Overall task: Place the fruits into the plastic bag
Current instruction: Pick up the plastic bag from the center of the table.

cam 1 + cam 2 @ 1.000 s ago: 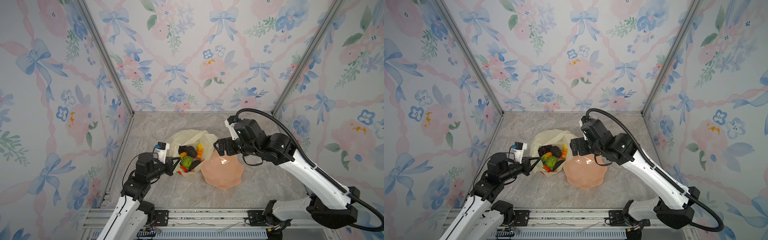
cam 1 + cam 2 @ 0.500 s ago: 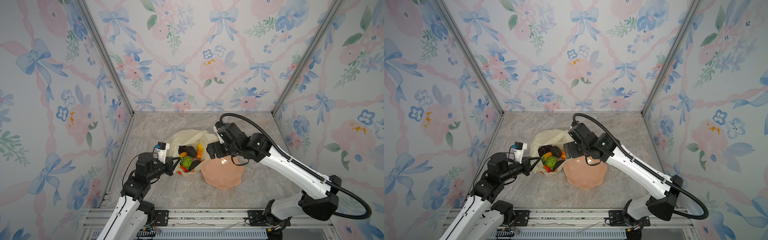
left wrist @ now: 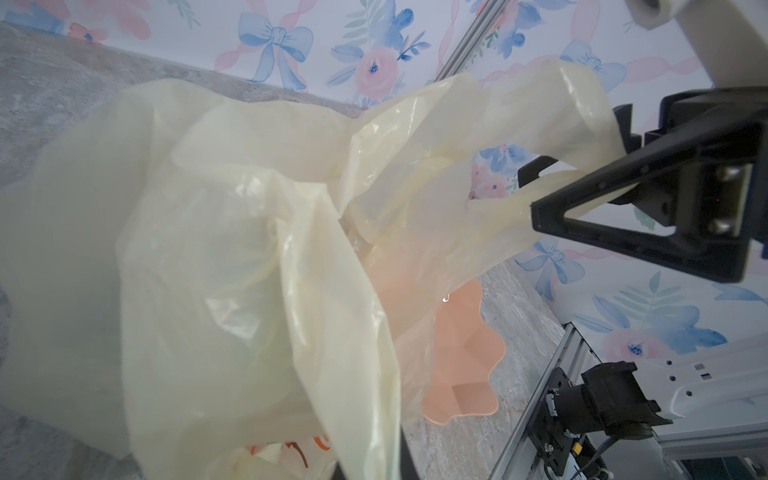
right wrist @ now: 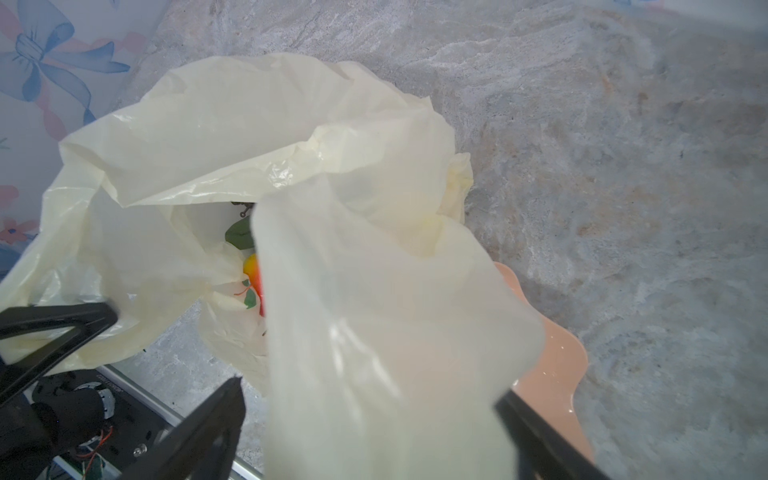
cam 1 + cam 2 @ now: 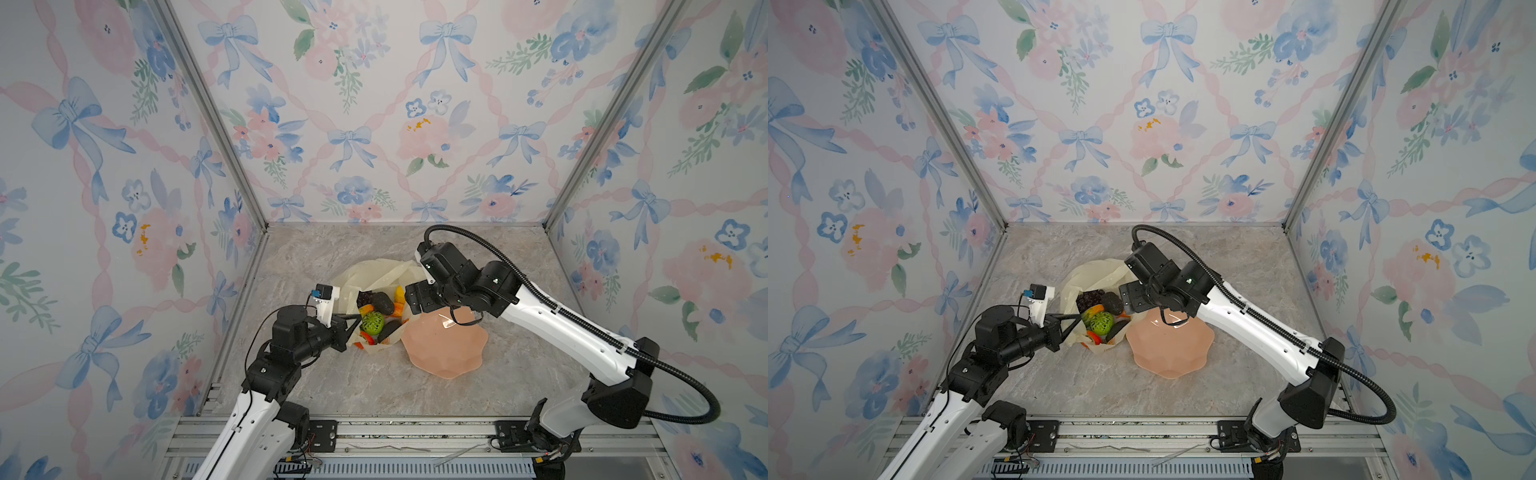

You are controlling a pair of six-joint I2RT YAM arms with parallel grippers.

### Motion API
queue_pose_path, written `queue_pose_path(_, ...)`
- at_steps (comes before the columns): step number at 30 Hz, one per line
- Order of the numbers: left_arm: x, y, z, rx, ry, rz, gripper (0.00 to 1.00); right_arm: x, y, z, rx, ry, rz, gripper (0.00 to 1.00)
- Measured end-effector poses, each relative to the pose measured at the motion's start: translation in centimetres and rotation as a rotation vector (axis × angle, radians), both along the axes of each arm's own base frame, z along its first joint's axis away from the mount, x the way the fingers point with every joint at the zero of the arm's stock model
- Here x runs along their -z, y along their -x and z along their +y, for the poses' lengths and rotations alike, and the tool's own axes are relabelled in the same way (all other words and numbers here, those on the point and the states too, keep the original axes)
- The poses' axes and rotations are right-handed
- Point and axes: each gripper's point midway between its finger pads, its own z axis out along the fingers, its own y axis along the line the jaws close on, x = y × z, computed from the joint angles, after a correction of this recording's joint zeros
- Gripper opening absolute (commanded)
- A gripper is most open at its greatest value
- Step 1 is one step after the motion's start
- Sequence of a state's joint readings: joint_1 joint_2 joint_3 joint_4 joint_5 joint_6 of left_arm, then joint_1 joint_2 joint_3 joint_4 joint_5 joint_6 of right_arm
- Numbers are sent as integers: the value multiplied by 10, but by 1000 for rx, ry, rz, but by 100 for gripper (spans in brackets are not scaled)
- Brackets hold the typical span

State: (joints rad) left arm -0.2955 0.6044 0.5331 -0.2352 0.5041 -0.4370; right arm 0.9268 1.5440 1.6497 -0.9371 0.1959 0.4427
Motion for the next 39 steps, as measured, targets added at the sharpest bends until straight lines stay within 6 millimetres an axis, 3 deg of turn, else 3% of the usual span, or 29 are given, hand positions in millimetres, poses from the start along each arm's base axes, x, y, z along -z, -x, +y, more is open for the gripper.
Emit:
queue_pose_path(14, 0, 0, 0, -3, -1, -1, 0, -2, -2, 1, 0, -5, -10, 43)
queue_pose_path(22, 0, 0, 0, -2, -3, -1, 0, -3, -4, 0, 11, -3, -22, 0)
queue_pose_path(33, -5, 1, 1, -11, 13, 2, 0, -13, -5, 1, 6, -16, -40, 0)
queue_pose_path(36, -27, 0, 3, -38, 45, -7, 0, -33, -7, 5, -4, -54, -72, 0)
queue_pose_path(39, -71, -6, 5, -74, 92, -54, 0, -64, -10, 9, -20, -107, -119, 0)
